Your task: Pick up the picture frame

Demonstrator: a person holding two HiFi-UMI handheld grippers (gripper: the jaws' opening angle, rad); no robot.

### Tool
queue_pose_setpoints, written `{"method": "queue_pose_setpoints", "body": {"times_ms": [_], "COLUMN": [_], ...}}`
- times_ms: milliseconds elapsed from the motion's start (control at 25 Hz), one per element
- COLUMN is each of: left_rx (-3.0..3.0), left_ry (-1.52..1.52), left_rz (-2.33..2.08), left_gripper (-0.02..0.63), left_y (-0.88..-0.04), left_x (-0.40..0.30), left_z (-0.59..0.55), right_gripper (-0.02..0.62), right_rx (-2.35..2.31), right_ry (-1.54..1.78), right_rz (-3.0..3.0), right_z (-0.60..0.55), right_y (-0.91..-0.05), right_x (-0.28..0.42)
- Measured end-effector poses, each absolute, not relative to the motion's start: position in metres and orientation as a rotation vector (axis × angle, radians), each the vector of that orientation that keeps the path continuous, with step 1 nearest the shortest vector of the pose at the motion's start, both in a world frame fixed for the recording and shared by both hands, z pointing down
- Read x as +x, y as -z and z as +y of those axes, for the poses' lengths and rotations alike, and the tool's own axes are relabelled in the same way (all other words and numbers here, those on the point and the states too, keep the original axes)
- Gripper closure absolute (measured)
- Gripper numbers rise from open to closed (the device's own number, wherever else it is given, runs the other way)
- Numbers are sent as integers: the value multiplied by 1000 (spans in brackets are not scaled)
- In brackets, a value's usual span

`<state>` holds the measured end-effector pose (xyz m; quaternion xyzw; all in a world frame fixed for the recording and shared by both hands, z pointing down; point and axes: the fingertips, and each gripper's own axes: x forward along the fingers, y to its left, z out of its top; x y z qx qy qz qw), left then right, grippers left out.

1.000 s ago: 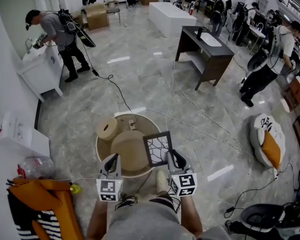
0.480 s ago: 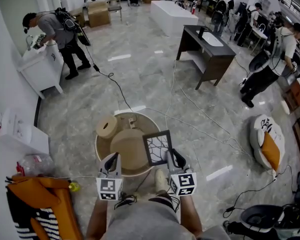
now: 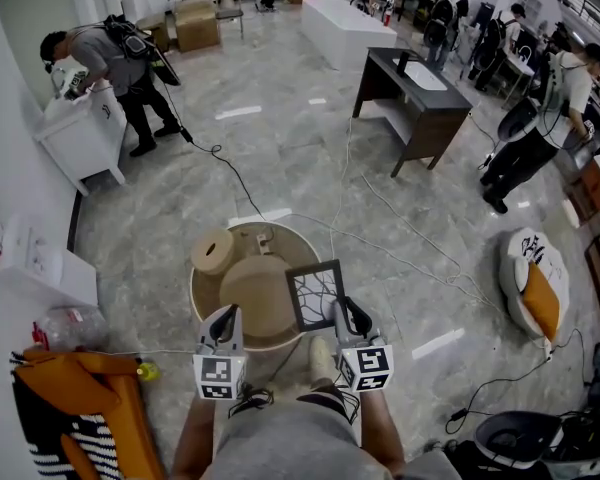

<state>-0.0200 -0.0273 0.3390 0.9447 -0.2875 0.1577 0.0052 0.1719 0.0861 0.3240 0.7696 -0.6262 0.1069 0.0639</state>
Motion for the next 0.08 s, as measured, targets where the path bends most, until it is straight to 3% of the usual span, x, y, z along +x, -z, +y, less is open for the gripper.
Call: {"method": "queue_pose_setpoints", "body": {"times_ms": [80], "left_rx": [2959], "left_ry": [-494], "left_rz": [-900], "left_gripper": [589], "left_y": [-340], "left_x": [-20], "left_z": [-25], "right_gripper": [531], "right_rx": [2323], "right_ry": [-320], "right_rz": [-1891], "right_z": [88], "right_y": [-325], "right_x": [171]}}
